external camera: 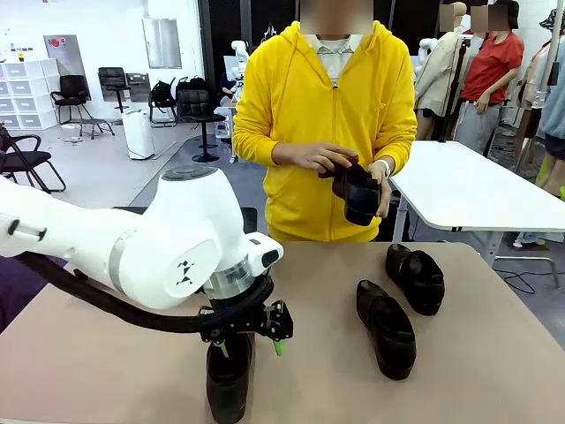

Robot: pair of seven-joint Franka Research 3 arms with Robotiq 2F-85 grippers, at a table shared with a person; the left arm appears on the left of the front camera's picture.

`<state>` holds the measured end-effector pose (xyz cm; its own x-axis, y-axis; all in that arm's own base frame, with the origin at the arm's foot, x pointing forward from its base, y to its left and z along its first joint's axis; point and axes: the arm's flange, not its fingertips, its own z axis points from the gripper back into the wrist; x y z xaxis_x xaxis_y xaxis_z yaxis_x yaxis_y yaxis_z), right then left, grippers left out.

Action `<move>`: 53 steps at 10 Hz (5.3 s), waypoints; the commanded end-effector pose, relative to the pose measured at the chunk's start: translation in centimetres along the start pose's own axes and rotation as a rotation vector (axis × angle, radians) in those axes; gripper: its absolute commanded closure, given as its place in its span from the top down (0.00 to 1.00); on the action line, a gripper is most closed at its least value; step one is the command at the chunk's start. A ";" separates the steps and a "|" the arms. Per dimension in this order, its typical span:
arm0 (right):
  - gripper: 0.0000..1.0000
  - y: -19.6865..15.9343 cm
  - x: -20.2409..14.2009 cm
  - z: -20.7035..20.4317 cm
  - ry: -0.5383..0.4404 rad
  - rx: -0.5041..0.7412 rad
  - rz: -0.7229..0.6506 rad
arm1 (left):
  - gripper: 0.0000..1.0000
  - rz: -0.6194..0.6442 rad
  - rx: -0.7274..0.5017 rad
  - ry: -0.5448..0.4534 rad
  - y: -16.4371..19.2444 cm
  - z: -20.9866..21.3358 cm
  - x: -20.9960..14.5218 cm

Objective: Organize the shoes by placing them on the stand.
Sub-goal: Place the Shoe from the middle of the table onto the Shoes Stand.

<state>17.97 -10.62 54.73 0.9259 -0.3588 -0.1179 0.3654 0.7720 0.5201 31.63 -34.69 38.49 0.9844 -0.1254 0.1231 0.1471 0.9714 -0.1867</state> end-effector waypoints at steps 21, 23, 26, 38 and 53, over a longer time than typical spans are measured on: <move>1.00 -0.1 0.0 0.5 0.002 -0.006 -0.005 | 0.00 0.047 0.323 0.018 2.5 7.1 -2.9; 1.00 -0.1 0.0 0.5 0.002 -0.006 -0.005 | 0.00 0.078 0.389 -0.100 6.4 13.5 -5.2; 1.00 -0.1 0.0 0.5 0.002 -0.006 -0.005 | 0.00 -0.013 0.407 -0.231 16.9 18.9 -7.0; 1.00 -0.1 0.0 0.5 0.002 -0.006 -0.005 | 0.00 0.113 0.313 -0.115 27.4 24.7 3.6; 1.00 -0.1 0.0 0.5 0.002 -0.006 -0.005 | 0.00 0.034 0.317 -0.347 36.8 10.7 21.4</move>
<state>17.95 -10.67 54.72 0.9249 -0.3610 -0.1193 0.3680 0.7710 0.5197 56.38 0.77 44.15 0.9013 -0.0881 0.4240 0.0544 0.9944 0.0909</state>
